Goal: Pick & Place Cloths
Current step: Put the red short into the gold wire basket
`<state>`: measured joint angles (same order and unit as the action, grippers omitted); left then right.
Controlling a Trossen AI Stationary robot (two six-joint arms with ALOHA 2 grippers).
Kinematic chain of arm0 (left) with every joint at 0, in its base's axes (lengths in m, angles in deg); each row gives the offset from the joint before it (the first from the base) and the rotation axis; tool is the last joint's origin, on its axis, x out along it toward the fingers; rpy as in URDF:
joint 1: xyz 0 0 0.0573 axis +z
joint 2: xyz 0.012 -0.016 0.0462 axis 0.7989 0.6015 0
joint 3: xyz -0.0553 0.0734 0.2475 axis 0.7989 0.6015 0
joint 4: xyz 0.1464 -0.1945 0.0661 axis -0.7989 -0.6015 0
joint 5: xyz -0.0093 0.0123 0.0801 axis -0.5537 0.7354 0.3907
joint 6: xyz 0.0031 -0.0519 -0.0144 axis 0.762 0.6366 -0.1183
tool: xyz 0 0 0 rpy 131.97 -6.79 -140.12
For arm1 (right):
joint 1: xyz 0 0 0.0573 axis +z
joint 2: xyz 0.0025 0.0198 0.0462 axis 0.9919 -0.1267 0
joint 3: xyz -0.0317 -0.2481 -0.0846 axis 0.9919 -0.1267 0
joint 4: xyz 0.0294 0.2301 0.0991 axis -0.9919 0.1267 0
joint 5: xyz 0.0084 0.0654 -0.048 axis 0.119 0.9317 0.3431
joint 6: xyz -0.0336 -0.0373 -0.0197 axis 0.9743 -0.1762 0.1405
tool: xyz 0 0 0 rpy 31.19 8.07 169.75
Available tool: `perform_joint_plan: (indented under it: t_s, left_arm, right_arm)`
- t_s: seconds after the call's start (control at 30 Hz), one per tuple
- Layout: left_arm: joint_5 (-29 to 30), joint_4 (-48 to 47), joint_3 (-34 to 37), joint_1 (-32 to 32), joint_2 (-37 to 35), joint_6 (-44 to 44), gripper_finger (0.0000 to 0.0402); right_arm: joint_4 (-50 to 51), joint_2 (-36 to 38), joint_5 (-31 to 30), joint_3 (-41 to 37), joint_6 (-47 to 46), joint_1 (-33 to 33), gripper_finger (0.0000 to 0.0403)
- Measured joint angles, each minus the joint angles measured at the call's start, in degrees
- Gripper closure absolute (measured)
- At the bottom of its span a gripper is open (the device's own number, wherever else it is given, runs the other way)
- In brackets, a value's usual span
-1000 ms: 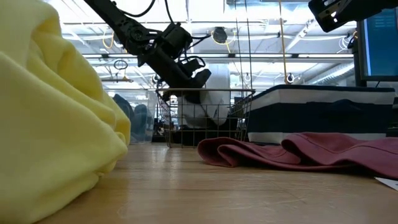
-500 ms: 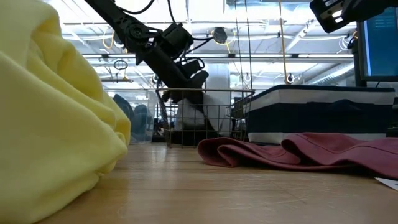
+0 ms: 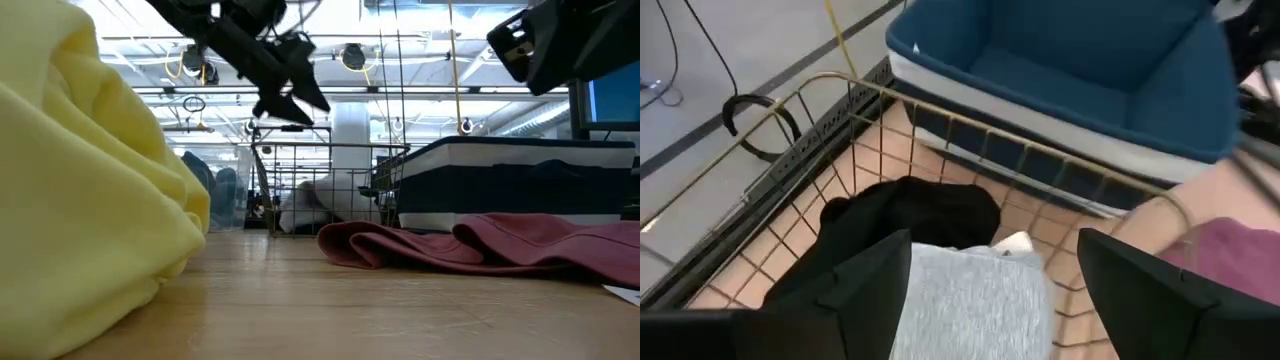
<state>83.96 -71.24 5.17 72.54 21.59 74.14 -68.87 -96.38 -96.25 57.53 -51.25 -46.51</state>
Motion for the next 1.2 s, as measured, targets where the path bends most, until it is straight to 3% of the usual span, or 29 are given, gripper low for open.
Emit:
perform_joint_plan:
  t_s: [0.47,0.77,1.2]
  left_arm:
    - [0.1,0.2,0.0,-6.2,-9.6,-1.6,0.0119]
    - [-0.4,0.2,0.0,-7.2,-10.4,-1.8,0.0119]
    - [-7.3,0.3,0.0,-7.3,-10.4,-3.3,0.0119]
  right_arm:
    - [-0.9,-7.4,0.1,0.0,1.8,-4.7,0.0235]
    - [-0.1,-10.4,0.3,0.0,1.9,-7.0,0.0209]
    - [0.4,-17.7,0.4,0.0,1.4,-9.1,0.0208]
